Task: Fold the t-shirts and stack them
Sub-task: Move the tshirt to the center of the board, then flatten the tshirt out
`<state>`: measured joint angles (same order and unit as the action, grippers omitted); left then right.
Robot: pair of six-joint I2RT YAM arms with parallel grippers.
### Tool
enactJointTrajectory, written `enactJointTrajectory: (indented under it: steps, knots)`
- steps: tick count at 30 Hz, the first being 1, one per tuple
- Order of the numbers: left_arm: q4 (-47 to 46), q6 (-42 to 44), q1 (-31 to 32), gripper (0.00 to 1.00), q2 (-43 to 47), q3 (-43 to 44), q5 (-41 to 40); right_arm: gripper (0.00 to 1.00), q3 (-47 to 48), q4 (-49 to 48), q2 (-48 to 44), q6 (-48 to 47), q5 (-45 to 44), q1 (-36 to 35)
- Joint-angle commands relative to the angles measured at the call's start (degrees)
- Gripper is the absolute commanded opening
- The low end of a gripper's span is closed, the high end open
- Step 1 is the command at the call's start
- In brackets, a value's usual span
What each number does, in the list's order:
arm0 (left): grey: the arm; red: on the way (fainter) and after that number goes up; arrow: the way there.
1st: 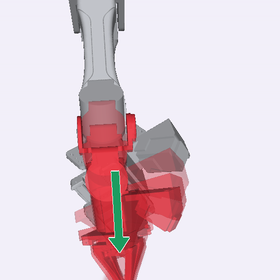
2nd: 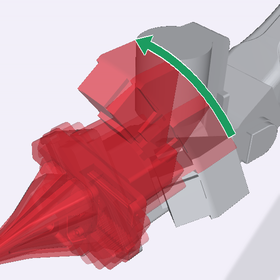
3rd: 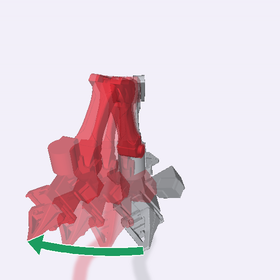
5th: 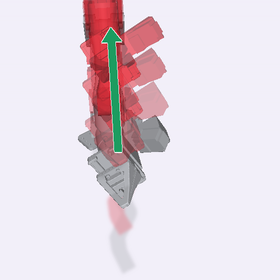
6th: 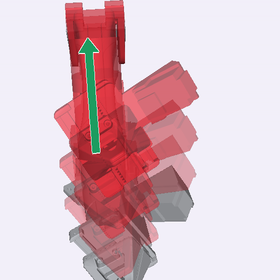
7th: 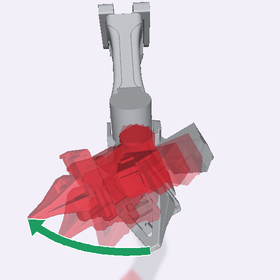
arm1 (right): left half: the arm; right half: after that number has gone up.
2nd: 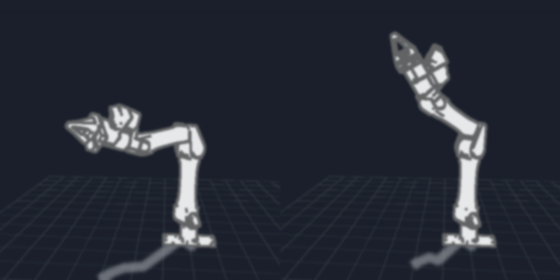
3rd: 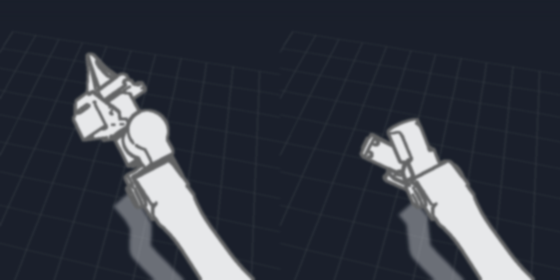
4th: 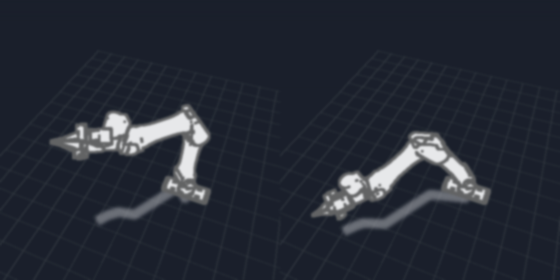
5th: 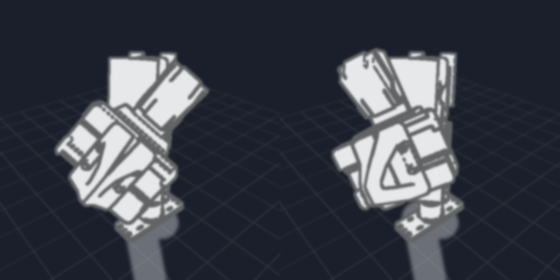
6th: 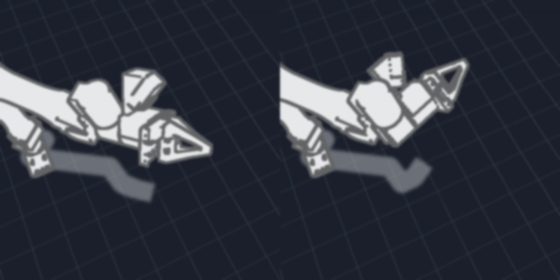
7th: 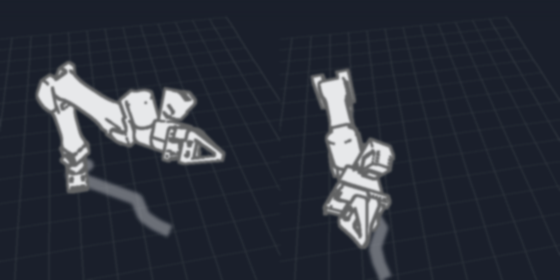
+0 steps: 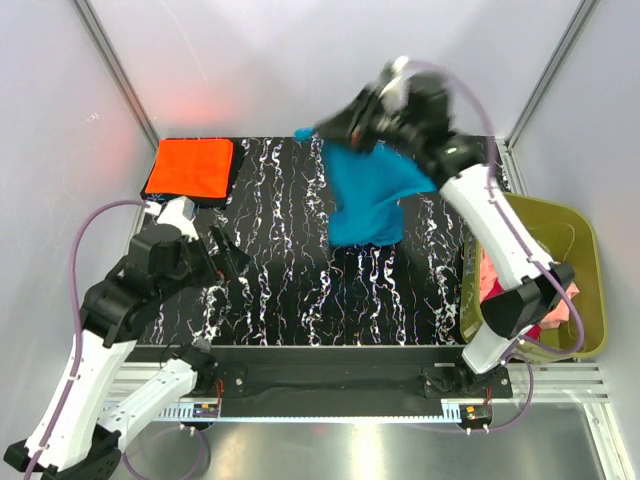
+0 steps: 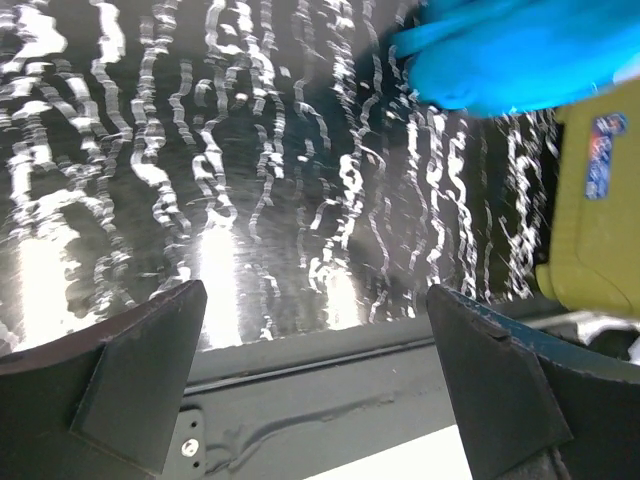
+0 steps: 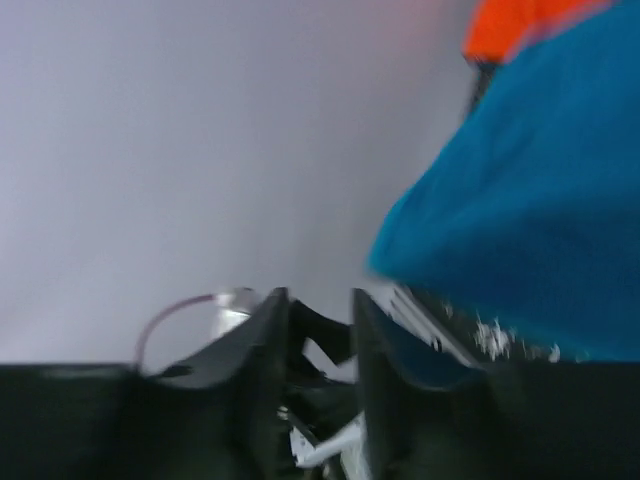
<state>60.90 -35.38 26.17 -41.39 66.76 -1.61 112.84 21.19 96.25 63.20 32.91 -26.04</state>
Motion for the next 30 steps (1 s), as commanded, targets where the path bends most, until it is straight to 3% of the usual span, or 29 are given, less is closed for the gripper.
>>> enactJointTrajectory:
  steps: [1, 2, 4, 8, 13, 15, 20, 23, 26, 30]
  knots:
    - [2.73, -1.01, -0.25, 0.99, 1.83, 3.29, -6.91, 0.52, -8.49, 12.96, -5.89, -13.52, -3.79, -4.89]
    - [2.64, -1.01, -0.25, 0.99, 1.92, 3.11, -7.18, 0.57, -10.42, 19.18, -6.42, -15.11, -4.68, -5.42]
    - [2.55, -0.66, -0.25, 0.99, 1.05, 2.94, -6.92, 0.65, -16.93, 22.65, -8.87, -19.76, -8.53, -5.42]
    - [1.41, -0.13, -0.25, 0.99, -3.33, 2.5, -5.43, 0.68, -23.26, 31.61, -11.08, -26.45, -19.88, -5.42]
    - [-2.45, 1.53, -0.25, 0.99, -9.4, 1.97, 0.7, 0.69, -28.55, 29.0, -6.79, -30.67, -29.45, -5.33]
    - [-4.3, 2.24, -0.25, 0.99, -13.0, 1.62, 1.17, 0.74, -28.99, 26.19, -4.59, -29.72, -35.07, -4.46]
    - [-10.53, 5.13, -0.25, 0.98, -25.98, 1.44, -0.85, 0.74, -25.92, 20.75, 4.38, -26.29, -30.64, 2.48]
    - [-15.98, 6.63, -1.38, 0.96, -32.51, 2.66, -1.47, 0.68, -22.85, 18.36, 10.26, -26.98, -26.24, 4.94]
    - [-18.28, 6.9, -3.92, 0.91, -42.44, 6.17, 1.25, 0.58, -16.7, 19.15, 17.03, -29.44, -22.71, 5.56]
    - [-20.91, 6.11, -6.75, 0.86, -53.17, 9.6, 9.42, 0.57, -10.37, 19.24, 21.69, -30.85, -22.97, 5.74]
